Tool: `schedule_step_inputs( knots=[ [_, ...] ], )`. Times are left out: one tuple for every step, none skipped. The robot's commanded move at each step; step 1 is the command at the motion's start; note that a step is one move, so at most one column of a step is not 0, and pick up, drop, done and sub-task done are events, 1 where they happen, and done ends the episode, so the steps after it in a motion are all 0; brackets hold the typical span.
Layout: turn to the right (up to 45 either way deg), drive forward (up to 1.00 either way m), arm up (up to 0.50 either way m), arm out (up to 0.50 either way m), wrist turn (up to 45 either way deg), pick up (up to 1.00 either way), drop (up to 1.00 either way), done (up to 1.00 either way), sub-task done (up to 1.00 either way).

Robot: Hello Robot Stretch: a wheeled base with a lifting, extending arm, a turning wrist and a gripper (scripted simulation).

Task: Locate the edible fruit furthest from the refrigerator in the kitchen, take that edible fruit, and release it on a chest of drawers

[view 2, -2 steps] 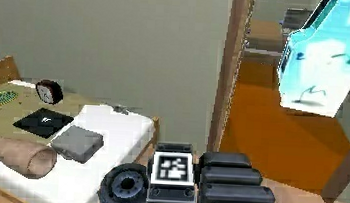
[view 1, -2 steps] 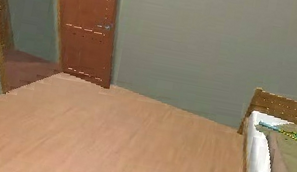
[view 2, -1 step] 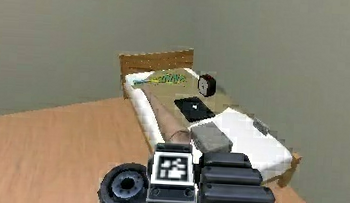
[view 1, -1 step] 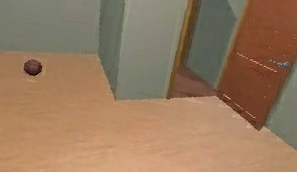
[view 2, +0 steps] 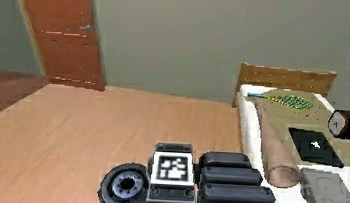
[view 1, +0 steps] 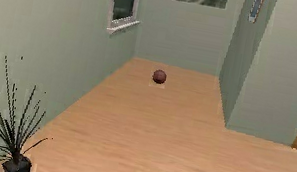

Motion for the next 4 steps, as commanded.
schedule_step_inputs(
  knots=[
    [0.0,0.35,0.00,0.00,0.0,0.00,0.00,0.00,0.00],
    [6.0,0.00,0.00,0.00,0.0,0.00,0.00,0.00,0.00],
    [-3.0,0.00,0.00,0.00,0.0,0.00,0.00,0.00,0.00],
    [-45.0,0.00,0.00,0.00,0.0,0.00,0.00,0.00,0.00]
  ],
)
